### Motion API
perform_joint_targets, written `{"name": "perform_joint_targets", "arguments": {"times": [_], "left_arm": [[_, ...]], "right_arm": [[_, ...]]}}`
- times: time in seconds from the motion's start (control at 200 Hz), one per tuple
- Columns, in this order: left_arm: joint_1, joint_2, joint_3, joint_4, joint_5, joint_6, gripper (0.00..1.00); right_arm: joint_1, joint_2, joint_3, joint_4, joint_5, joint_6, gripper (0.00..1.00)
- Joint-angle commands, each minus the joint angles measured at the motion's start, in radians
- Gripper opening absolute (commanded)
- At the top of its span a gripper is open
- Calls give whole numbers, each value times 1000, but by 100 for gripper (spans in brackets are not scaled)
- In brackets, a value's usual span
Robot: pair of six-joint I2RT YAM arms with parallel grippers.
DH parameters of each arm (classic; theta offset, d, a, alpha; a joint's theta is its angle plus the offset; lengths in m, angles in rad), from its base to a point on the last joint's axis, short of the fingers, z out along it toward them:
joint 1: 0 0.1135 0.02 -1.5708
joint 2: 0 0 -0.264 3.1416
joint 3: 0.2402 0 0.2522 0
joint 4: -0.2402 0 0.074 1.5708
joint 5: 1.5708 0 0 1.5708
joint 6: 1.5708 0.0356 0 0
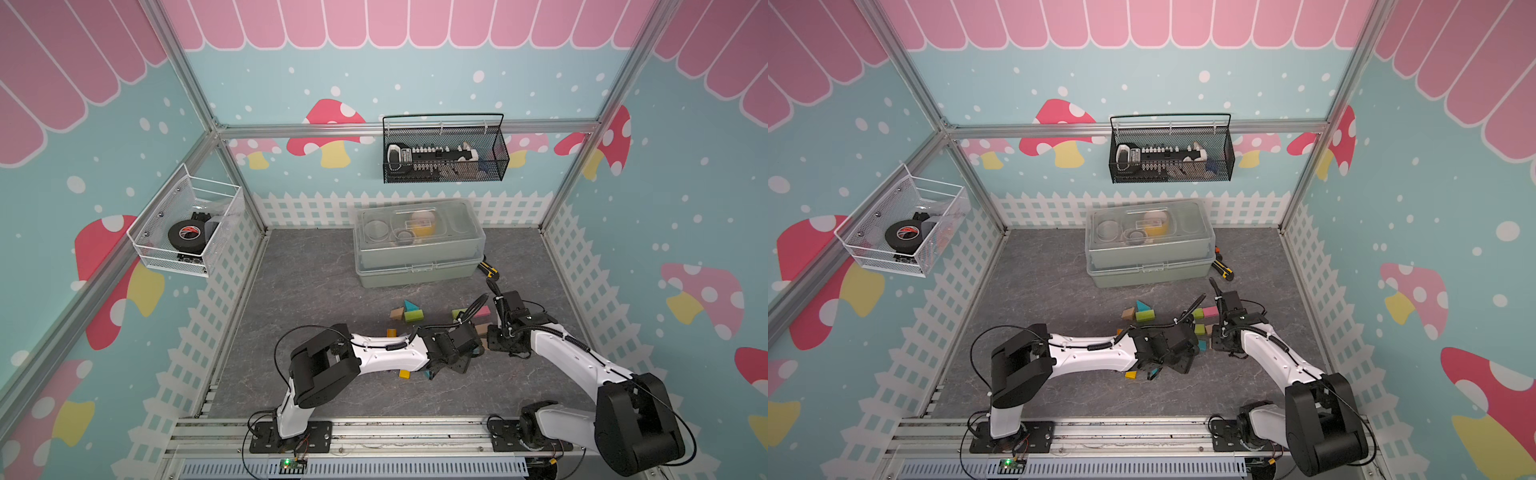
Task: Assemble a piece of candy with building blocks
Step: Assemble the building block at the center of the board.
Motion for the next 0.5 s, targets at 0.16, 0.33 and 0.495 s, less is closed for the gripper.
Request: {"name": "perform_joint_targets", "arguments": {"times": [0.16, 0.33, 0.495], "left_arm": [[-11, 60, 13, 24, -27, -41, 65], [-12, 78, 28, 17, -44, -54, 65], [-15, 93, 43, 12, -59, -76, 65]], "right_arm": [[-2, -2, 0, -45, -21, 59, 43], [-2, 0, -12, -44, -51, 69, 43], [-2, 18, -9, -51, -44, 70, 42]]}}
